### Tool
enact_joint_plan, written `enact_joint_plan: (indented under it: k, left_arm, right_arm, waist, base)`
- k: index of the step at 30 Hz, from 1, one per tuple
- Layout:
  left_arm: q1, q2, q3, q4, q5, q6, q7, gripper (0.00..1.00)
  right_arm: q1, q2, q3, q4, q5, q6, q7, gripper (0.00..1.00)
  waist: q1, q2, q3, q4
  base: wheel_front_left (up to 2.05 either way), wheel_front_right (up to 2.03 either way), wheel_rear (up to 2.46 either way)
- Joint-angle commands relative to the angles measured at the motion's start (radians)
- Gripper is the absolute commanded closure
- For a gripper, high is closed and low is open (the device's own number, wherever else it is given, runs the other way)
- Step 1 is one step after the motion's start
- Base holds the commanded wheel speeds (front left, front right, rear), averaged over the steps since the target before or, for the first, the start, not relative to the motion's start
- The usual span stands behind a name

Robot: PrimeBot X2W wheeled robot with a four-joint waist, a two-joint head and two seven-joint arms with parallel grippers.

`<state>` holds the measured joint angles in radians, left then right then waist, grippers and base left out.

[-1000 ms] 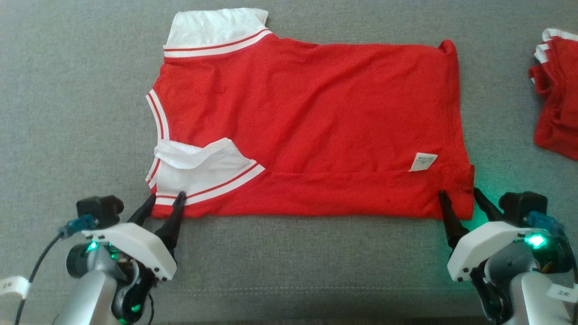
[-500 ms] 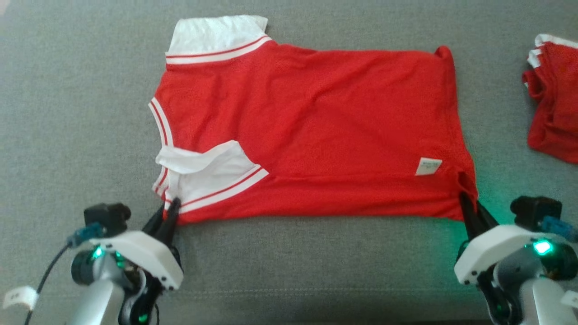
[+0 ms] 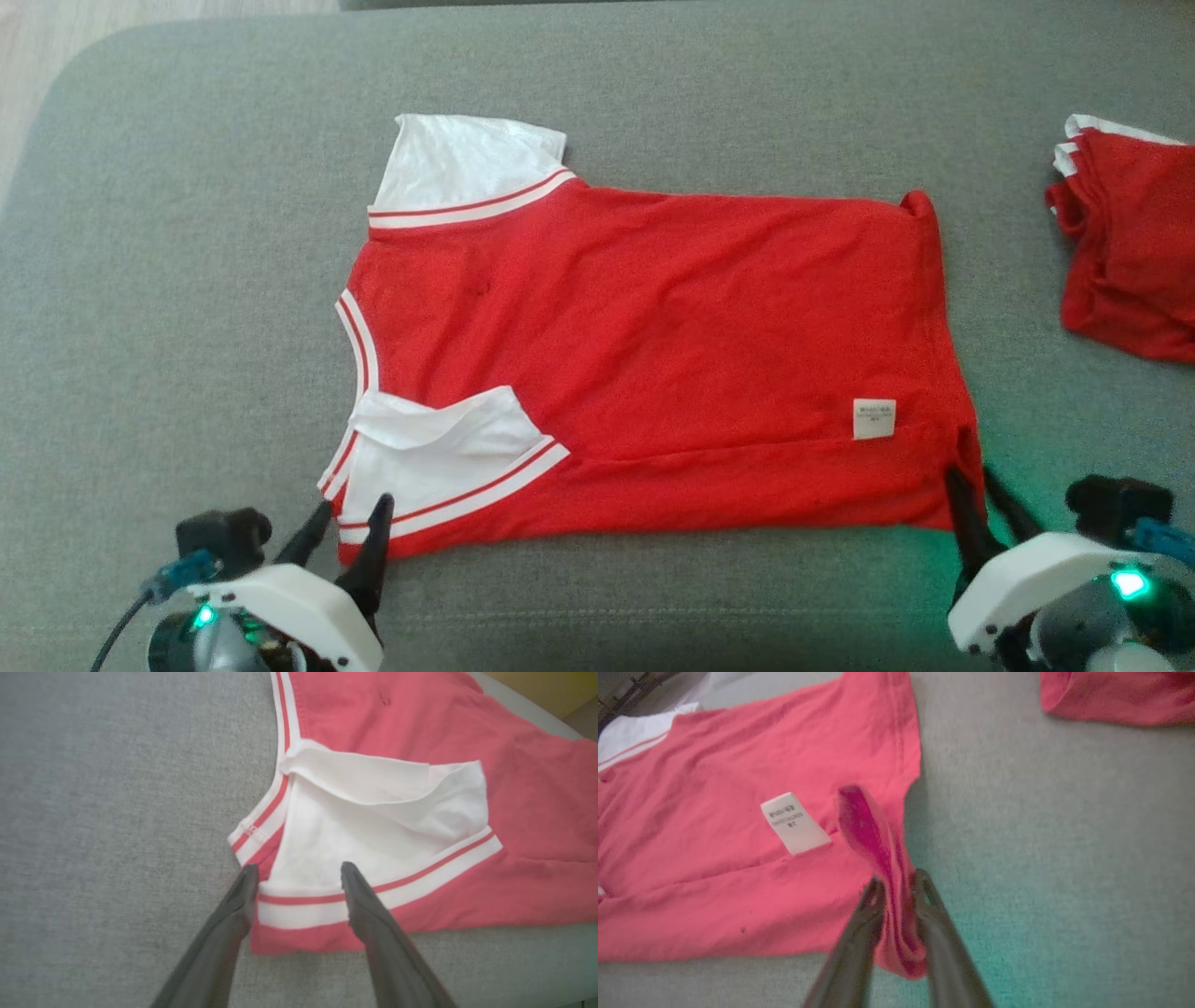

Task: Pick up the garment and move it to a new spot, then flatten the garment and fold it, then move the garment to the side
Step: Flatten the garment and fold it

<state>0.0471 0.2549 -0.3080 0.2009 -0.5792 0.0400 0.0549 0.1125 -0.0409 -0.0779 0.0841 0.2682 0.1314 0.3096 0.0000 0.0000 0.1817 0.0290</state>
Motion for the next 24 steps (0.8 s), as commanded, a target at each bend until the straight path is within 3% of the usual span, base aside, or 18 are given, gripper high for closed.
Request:
enact_joint_plan:
  k: [1, 11, 24]
  left_arm:
    - [-0.032, 0.020, 0.043, -0.037, 0.012, 0.012, -0.030, 0.00]
    - [-0.068, 0.033, 0.085, -0.154, 0.141, 0.105, -0.248, 0.00]
    - [-0.085, 0.048, 0.078, -0.191, 0.149, 0.111, -0.242, 0.00]
  right_arm:
    - [-0.035, -0.009, 0.024, -0.052, 0.001, -0.001, -0.033, 0.00]
    - [-0.096, -0.009, 0.044, -0.179, -0.085, -0.001, -0.245, 0.00]
    - [-0.108, -0.009, 0.079, -0.176, -0.098, -0.001, -0.274, 0.00]
  waist:
    - [0.0000, 0.0000, -0.009, -0.001]
    - [0.0000, 0.0000, -0.073, -0.002]
    - [0.0000, 0.0000, -0.082, -0.004]
  base:
    - [0.00, 0.00, 0.00]
    - [0.00, 0.00, 0.00]
    - [0.00, 0.00, 0.00]
